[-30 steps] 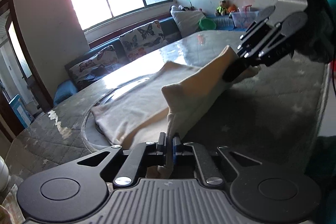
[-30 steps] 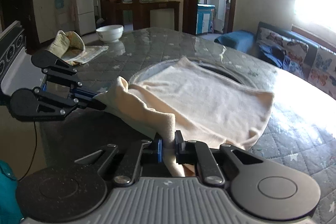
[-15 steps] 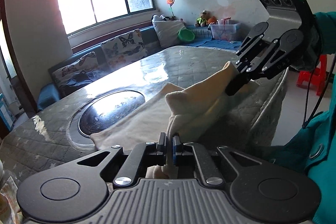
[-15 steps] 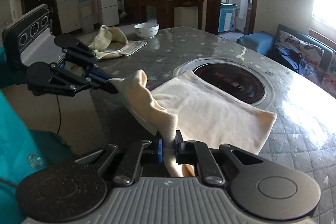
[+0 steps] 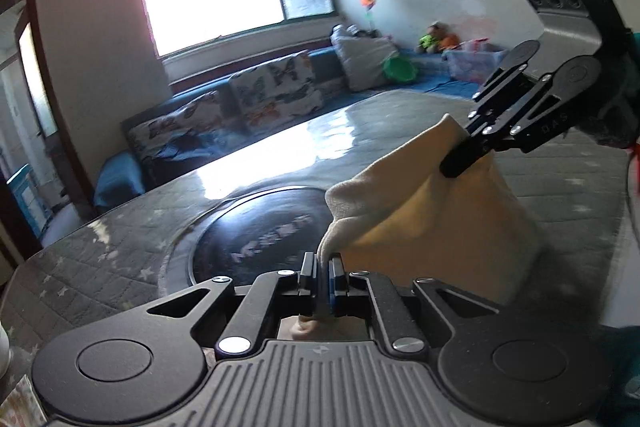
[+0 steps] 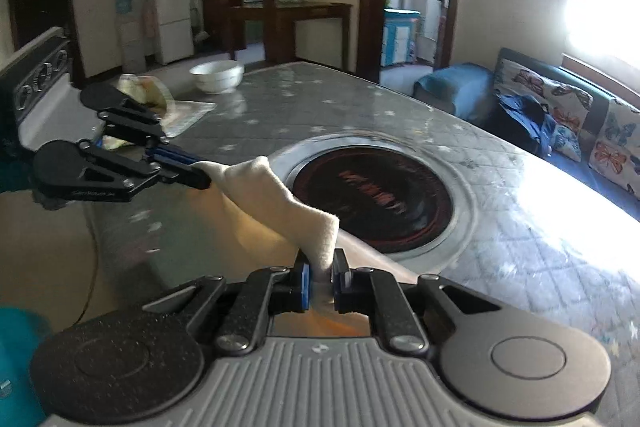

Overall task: Fold clothes
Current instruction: 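Lower the folded hem onto the body and release with both grippers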

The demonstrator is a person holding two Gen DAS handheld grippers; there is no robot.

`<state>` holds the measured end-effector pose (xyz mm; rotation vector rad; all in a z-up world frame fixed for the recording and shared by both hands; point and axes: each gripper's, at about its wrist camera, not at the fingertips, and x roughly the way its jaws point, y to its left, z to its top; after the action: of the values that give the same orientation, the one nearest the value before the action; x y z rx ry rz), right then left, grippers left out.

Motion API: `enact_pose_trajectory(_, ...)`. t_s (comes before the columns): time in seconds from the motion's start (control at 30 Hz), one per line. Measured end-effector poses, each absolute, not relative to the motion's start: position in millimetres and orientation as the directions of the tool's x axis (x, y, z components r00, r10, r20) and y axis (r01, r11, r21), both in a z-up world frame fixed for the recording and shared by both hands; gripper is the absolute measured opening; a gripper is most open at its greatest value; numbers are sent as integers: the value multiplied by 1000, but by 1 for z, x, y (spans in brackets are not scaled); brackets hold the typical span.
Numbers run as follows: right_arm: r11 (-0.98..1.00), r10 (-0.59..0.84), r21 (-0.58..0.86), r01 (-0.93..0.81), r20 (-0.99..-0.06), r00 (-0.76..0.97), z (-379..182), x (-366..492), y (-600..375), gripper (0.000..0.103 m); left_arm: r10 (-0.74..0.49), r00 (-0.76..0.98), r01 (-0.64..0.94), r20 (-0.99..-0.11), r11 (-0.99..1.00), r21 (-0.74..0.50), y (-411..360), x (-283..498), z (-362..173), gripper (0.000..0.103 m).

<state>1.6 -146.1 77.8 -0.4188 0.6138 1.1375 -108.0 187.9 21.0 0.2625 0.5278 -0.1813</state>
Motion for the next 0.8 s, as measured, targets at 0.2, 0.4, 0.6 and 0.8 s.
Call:
enact_pose_trajectory(0.2,469,663,20,-883,-668,337,32,54,-109,10,-10,811,134,-585,976,170,206,-54,-21,8)
enact_pose_trajectory(0.4,568,654,70,-820,-643,398,-1,61,-115,23,72,788,64,-612,978,198,208,-42,-42,24)
enact_pose_trajectory(0.6,630,648,109,-769,-619,443,5,56,-157,23,149,788,-36,-598,980,197,221,-42,-38,31)
enact_pose_trajectory(0.8,682,606,120,-721,-645,466,-3,62,-179,23,114,821,-76,-559,993,91,218,-65,-9,31)
